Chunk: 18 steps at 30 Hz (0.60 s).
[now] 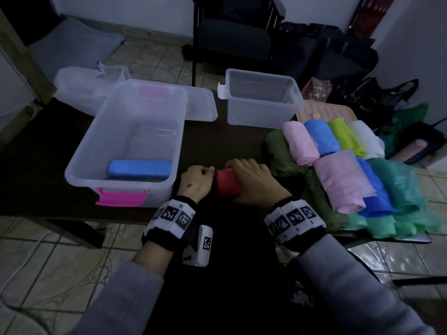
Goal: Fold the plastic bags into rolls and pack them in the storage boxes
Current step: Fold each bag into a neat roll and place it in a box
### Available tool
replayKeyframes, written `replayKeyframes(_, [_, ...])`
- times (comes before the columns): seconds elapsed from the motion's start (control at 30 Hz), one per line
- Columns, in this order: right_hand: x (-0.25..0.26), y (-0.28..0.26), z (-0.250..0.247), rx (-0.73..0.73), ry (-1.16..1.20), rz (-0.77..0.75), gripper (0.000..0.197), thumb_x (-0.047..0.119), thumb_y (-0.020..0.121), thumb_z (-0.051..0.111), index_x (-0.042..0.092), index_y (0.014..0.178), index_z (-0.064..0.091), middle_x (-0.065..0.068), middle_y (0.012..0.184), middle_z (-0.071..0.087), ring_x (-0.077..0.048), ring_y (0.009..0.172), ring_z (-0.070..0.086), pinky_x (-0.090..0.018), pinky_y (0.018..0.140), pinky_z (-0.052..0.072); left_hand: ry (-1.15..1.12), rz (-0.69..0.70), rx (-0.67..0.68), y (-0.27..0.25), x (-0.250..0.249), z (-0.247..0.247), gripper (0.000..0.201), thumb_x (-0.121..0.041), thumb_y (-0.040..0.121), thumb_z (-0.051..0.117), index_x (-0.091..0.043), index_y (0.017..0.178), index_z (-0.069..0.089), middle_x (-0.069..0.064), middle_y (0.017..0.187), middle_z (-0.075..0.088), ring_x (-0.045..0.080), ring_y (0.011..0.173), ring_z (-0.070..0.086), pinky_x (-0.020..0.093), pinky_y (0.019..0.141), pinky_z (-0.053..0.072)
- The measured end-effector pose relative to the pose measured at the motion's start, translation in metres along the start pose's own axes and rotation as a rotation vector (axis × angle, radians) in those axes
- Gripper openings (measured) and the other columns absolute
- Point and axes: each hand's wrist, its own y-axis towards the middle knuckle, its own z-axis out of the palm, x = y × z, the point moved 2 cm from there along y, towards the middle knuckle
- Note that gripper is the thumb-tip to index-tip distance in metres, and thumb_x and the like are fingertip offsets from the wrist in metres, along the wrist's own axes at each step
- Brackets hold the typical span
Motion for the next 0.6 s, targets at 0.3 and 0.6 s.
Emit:
replayKeyframes(0.3, [0.003, -0.045, -0.007, -0.005, 0.045, -0.009, 0.058, 0.036, 0.085, 0.061, 0.020, 0.136, 0.039, -0.003, 0.133, 0.043, -0.022, 0.122, 0.041, -0.036, 0.096, 0.035, 0.098, 0.020, 0.135, 0.012, -0.012, 0.001, 0.051, -0.033, 0.090, 0.060, -0.007, 0.132, 0.050, 0.015, 0.129, 0.057, 0.028, 0.116, 0.056, 0.040, 0.103, 0.043])
replayKeyframes(0.6, [0.006, -0.046, 0.007, 0.097, -0.050, 0.003, 0.082, 0.039, 0.075, 0.071, 0.016, 0.141, 0.029, -0.004, 0.141, 0.035, -0.024, 0.132, 0.030, -0.041, 0.102, 0.029, 0.332, 0.129, 0.200, 0.013, -0.032, 0.021, 0.027, -0.025, 0.088, 0.063, -0.009, 0.110, 0.062, 0.011, 0.115, 0.063, 0.022, 0.099, 0.058, 0.025, 0.076, 0.040])
